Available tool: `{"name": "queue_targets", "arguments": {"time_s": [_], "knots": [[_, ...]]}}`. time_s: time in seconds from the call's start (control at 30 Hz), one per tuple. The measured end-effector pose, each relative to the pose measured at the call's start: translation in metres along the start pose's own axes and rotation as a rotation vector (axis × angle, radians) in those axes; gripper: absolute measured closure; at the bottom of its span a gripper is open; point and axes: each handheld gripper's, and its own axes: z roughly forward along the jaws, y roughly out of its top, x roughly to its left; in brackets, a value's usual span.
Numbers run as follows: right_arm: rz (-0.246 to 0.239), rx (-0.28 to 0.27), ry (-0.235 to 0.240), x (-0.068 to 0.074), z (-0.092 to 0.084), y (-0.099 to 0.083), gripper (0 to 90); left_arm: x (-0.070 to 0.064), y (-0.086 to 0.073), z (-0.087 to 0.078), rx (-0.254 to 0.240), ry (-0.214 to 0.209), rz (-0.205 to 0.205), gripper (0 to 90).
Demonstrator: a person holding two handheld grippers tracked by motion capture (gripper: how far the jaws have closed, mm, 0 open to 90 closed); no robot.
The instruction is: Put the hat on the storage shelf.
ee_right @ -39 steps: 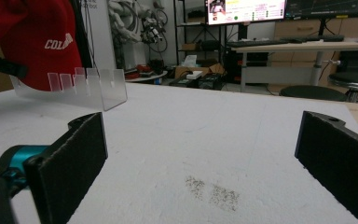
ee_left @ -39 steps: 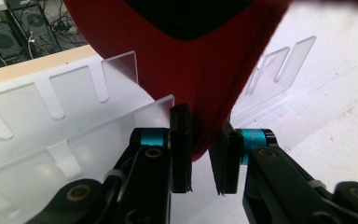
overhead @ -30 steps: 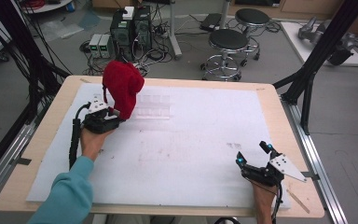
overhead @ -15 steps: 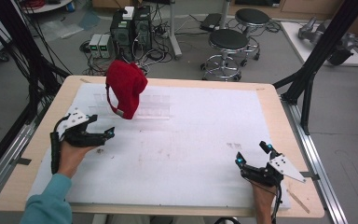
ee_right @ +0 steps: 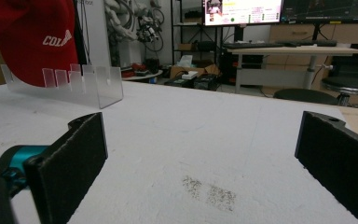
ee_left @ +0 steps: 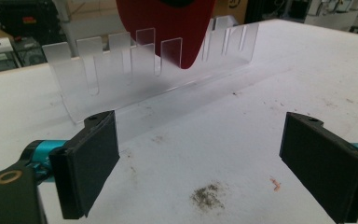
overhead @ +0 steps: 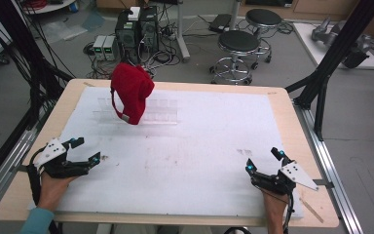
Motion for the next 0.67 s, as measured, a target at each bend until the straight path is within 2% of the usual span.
{"name": "queue_targets", "arguments": {"time_s": [0.17, 0.33, 0.43, 0.67], "knots": [[-0.005, 0.005, -0.002, 0.0004, 0.0006, 0.0002, 1.1, -0.0013, -0.0034, -0.004, -0.055, 0.009, 0.003, 12.1], [-0.007, 0.009, -0.005, 0.0009, 0.001, 0.0003, 1.1, -0.0025, -0.0088, -0.0039, -0.054, 0.013, -0.001, 12.1], [-0.013, 0.014, -0.007, 0.0011, 0.0015, 0.0004, 1.1, -0.0029, -0.01, -0.0067, -0.084, 0.015, -0.002, 12.2], [-0.007, 0.011, -0.013, 0.0006, 0.0014, 0.0003, 1.1, -0.0023, -0.0104, -0.0064, -0.076, 0.022, -0.008, 12.3]]}}
